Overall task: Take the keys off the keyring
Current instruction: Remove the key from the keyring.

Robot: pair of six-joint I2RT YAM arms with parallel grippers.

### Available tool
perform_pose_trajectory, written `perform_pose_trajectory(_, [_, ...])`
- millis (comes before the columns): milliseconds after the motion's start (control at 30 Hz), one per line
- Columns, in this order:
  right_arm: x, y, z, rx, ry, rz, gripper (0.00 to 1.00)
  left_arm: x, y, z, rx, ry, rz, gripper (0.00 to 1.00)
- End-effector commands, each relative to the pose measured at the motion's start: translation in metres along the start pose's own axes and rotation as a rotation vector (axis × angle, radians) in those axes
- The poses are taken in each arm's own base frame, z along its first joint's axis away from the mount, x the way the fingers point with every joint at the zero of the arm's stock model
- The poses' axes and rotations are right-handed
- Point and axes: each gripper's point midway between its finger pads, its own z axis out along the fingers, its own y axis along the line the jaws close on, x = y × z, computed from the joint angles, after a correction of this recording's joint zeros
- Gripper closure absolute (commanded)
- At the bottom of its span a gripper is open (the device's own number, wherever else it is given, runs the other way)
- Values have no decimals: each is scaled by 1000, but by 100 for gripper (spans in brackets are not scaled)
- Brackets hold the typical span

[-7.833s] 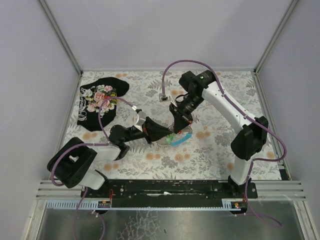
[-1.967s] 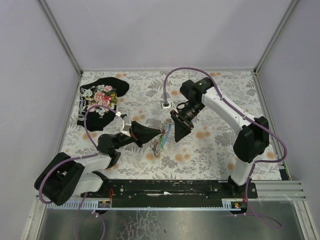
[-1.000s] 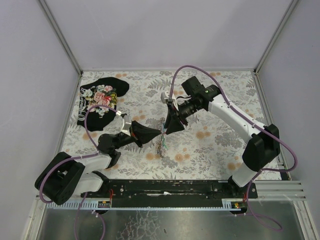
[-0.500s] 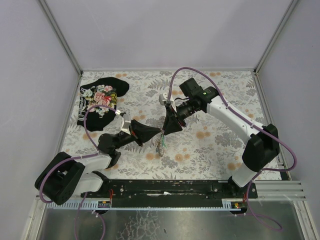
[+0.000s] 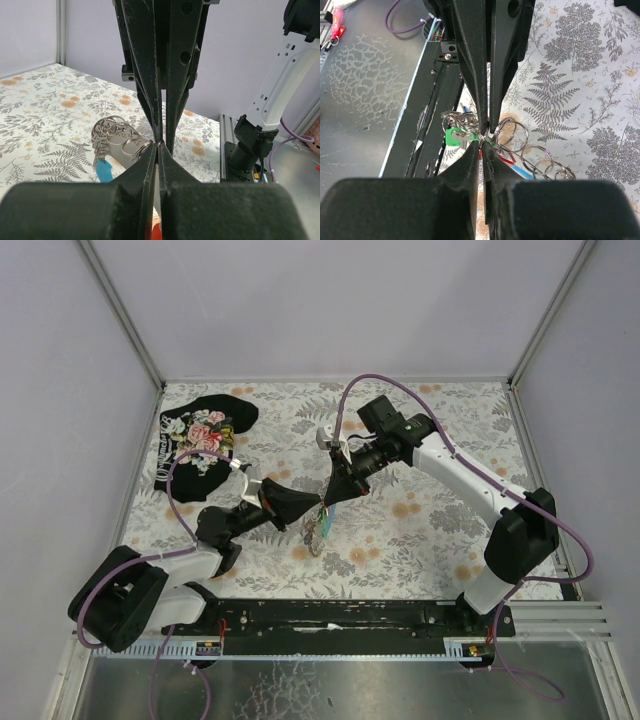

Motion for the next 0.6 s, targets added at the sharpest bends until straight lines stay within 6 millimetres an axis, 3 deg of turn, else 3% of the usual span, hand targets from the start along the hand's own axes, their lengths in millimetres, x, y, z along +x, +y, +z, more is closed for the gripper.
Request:
perform_pose_trajectory(0, [-13,13,0,-21,-24,-42,94,-25,-4,7,8,-79,49,100])
perform_pose_trajectory(67, [-14,13,0,-20,-23,-43,100,-25,-4,8,12,-75,47,100])
perform_pose_trajectory(200, [-16,12,-5,7,8,-27,100,-19,-8,9,42,-38,30,99])
perform_pose_trajectory(367, [3,17,-18,25,149,-28,100,-14,-12,5,57,33,74,69])
perform_pose_trajectory(467, [22,15,-27,34,279,-2,100,-15,-13,2,45,93,132,62])
perform_pose_trajectory(567, [36,17,-40,68,401,7,100,-12,-17,0,62,123,133,61])
